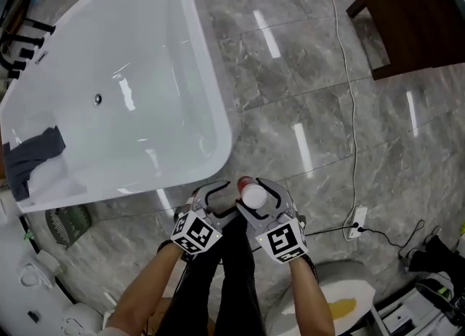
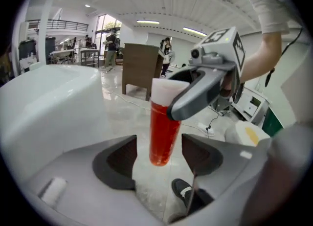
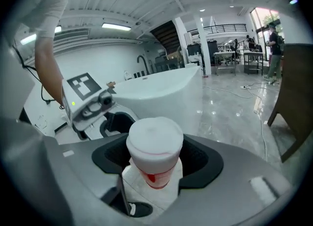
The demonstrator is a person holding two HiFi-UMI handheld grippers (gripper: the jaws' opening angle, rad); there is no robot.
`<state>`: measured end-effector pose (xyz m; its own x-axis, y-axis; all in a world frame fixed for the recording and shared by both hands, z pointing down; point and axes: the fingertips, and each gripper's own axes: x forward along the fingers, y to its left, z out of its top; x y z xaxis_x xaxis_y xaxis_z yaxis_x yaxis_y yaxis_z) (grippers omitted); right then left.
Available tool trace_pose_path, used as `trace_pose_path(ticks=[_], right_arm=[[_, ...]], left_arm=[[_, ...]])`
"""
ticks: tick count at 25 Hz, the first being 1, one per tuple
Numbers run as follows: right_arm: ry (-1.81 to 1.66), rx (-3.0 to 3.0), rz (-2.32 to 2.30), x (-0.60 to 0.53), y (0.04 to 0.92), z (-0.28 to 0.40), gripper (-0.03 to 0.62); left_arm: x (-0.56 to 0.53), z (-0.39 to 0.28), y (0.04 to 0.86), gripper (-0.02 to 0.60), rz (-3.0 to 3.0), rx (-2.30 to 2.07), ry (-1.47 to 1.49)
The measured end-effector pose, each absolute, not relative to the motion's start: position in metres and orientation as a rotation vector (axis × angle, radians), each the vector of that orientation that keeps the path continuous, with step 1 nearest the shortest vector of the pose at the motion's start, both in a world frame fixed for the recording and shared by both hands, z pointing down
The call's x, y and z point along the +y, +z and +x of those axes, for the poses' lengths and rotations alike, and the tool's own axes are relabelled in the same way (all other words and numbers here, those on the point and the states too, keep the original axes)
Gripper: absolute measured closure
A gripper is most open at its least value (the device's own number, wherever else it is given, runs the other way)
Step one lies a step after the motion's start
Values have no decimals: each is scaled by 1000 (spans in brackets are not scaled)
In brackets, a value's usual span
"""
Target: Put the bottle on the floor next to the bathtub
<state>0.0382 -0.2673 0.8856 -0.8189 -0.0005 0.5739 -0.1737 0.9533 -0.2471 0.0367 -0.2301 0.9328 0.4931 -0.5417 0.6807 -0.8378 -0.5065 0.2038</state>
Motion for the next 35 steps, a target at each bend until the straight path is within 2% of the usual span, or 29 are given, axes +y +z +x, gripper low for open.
trace_pose_path(ticks=[5,14,21,29,35], right_arm=[[265,-2343,145,-266,947,49,306],[310,-2182,318,-261,1044,64,306],[337,-2070,319,-260,1124,67,306],[331,-2037,344,-272,1189,54,306],[314,-2055,351,-278,1226,41,306]], left_arm=[[-206,8,934,247,2125,-1221,661],[-194,35,967,249,2108,-1166,585],[-184,71,1004,253,2183,-988,648],[-189,59,1064,253,2190,-975,681],[-201,48,1103,281,2214,-999,732]])
